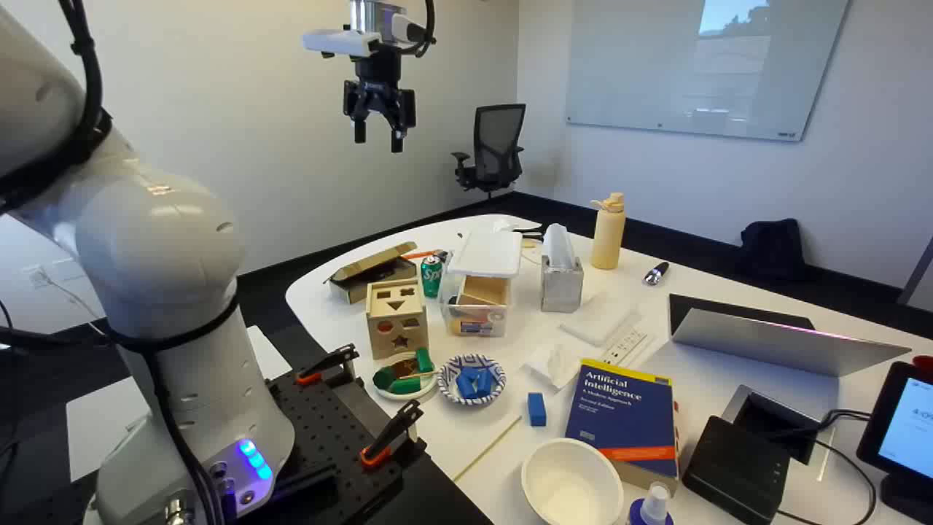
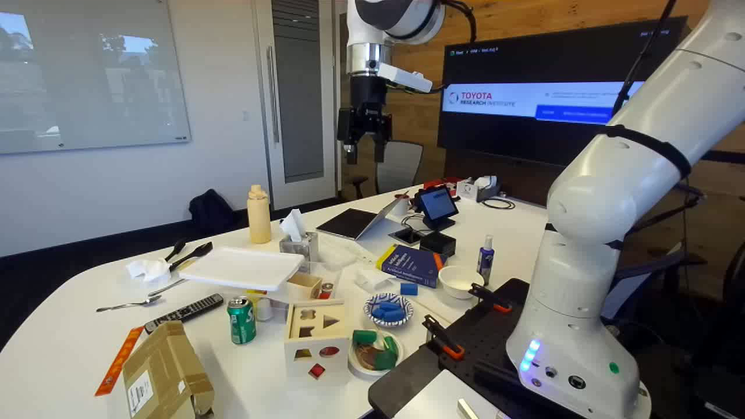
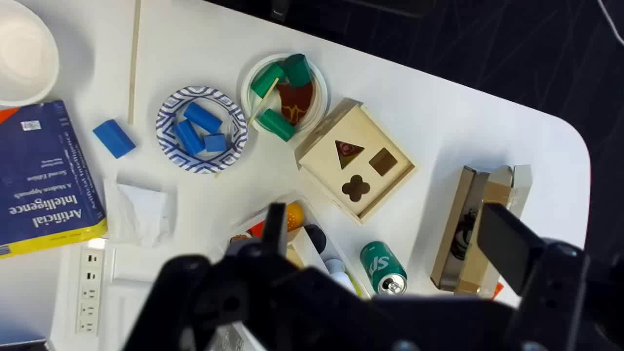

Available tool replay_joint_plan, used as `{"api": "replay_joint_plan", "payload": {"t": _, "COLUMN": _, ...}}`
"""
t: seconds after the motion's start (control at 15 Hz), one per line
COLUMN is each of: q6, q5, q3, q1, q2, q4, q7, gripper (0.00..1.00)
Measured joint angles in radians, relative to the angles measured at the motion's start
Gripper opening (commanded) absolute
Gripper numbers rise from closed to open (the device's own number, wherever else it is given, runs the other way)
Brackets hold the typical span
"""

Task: Place the blue block on the table upright.

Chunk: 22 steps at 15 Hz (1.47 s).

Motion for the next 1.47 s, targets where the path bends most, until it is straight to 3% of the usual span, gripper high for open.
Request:
{"api": "replay_joint_plan", "payload": {"t": 0.33, "q6": 0.015, "q5": -0.049, "q3": -0.005, "q1": -0.008, "q2": 0.009, "q4": -0.001, "q7": -0.024, "gripper": 1.0}}
{"api": "replay_joint_plan", "payload": {"t": 0.53, "q6": 0.047, "q5": -0.115, "q3": -0.053, "q1": -0.028, "q2": 0.057, "q4": -0.001, "q7": -0.146, "gripper": 1.0}}
{"api": "replay_joint_plan", "payload": {"t": 0.73, "q6": 0.108, "q5": -0.148, "q3": -0.156, "q1": -0.046, "q2": 0.162, "q4": -0.002, "q7": -0.375, "gripper": 1.0}}
{"api": "replay_joint_plan", "payload": {"t": 1.0, "q6": 0.171, "q5": -0.137, "q3": -0.346, "q1": -0.046, "q2": 0.346, "q4": 0.012, "q7": -0.714, "gripper": 1.0}}
{"api": "replay_joint_plan", "payload": {"t": 1.27, "q6": 0.202, "q5": -0.114, "q3": -0.365, "q1": -0.19, "q2": 0.553, "q4": 0.083, "q7": -0.963, "gripper": 1.0}}
{"api": "replay_joint_plan", "payload": {"t": 1.47, "q6": 0.223, "q5": -0.117, "q3": -0.344, "q1": -0.277, "q2": 0.692, "q4": 0.147, "q7": -1.039, "gripper": 1.0}}
